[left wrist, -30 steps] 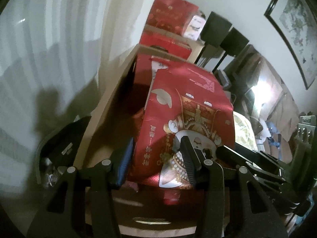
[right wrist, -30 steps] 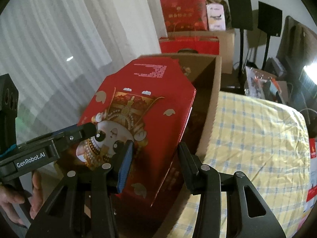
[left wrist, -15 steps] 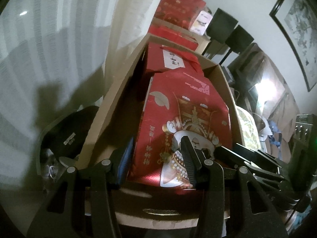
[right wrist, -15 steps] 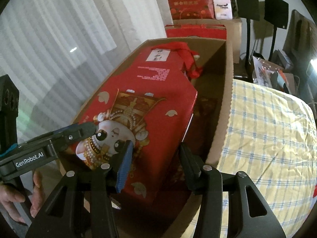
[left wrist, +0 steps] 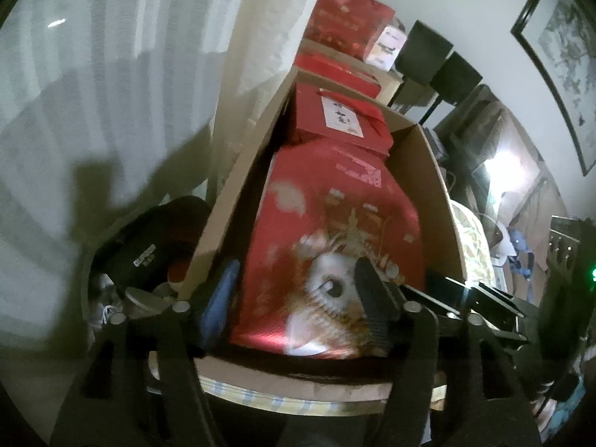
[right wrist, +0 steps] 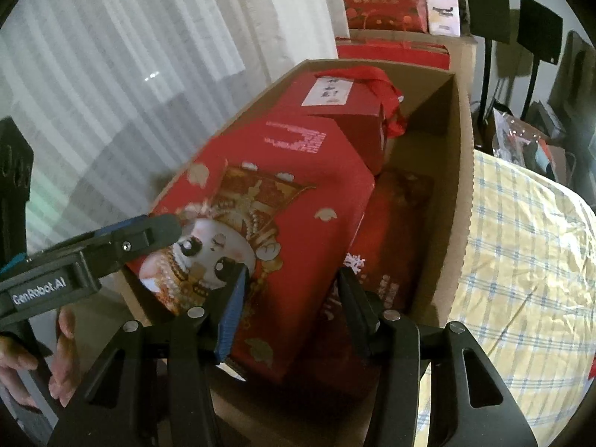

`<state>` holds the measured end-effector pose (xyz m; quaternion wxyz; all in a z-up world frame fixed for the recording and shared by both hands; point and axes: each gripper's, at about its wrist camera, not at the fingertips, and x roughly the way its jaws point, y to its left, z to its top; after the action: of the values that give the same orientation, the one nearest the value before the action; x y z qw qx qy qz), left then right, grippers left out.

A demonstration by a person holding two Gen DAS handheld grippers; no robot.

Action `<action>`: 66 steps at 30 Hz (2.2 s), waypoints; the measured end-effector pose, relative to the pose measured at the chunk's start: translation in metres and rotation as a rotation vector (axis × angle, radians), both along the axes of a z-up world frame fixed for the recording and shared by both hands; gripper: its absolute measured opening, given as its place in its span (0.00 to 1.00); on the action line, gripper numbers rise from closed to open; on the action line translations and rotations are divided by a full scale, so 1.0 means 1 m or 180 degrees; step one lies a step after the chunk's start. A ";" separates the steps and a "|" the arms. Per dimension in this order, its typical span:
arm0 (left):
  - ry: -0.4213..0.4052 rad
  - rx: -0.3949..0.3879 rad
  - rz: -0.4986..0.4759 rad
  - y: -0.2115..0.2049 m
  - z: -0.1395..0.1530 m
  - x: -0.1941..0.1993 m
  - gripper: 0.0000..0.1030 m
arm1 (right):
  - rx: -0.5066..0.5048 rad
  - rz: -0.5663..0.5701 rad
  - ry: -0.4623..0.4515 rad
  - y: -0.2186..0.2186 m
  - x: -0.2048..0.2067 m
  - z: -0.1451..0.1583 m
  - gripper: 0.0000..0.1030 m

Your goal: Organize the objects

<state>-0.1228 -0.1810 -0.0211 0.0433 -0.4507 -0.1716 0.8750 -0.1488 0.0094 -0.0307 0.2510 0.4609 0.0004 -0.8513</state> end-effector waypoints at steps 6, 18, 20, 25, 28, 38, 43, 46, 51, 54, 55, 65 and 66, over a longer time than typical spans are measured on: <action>0.0104 -0.0176 -0.0001 0.006 0.009 0.001 0.72 | -0.0006 -0.0079 0.0082 0.008 0.003 0.009 0.58; 0.0291 -0.0351 -0.0176 0.036 0.024 0.005 0.83 | 0.0035 -0.0262 0.0291 0.042 0.007 0.026 0.62; 0.0308 -0.0325 -0.0191 0.039 0.025 0.004 0.85 | 0.0048 -0.0285 0.0303 0.047 0.008 0.026 0.64; 0.0317 -0.0344 -0.0220 0.050 0.026 0.003 0.86 | 0.0042 -0.0348 0.0315 0.061 0.011 0.025 0.76; 0.0316 -0.0366 -0.0250 0.057 0.025 0.003 0.88 | 0.0063 -0.0380 0.0321 0.070 0.013 0.024 0.79; 0.0386 -0.0362 -0.0316 0.077 0.023 0.010 0.99 | 0.0196 -0.0591 0.0397 0.101 0.022 0.022 0.90; 0.0390 -0.0402 -0.0295 0.091 0.023 0.018 1.00 | 0.0248 -0.0745 0.0502 0.120 0.032 0.024 0.99; 0.0428 -0.0415 -0.0286 0.096 0.023 0.022 1.00 | 0.0256 -0.0818 0.0515 0.133 0.038 0.024 0.99; 0.0418 -0.0401 -0.0345 0.104 0.020 0.032 1.00 | 0.0188 -0.0951 0.0522 0.157 0.051 0.025 0.99; 0.0425 -0.0455 -0.0391 0.112 0.020 0.038 1.00 | 0.0162 -0.1024 0.0541 0.169 0.060 0.026 0.99; 0.0424 -0.0468 -0.0409 0.114 0.020 0.040 1.00 | 0.0165 -0.1051 0.0551 0.173 0.063 0.026 0.99; 0.0508 -0.0631 -0.0494 0.131 0.024 0.067 1.00 | 0.0265 -0.1224 0.0711 0.194 0.102 0.029 0.99; 0.0510 -0.0643 -0.0507 0.133 0.024 0.072 1.00 | 0.0312 -0.1251 0.0748 0.195 0.106 0.029 0.99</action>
<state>-0.0510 -0.0482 0.0027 0.0807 -0.3937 -0.0424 0.9147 -0.0430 0.2044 -0.0021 0.0560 0.3615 -0.0189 -0.9305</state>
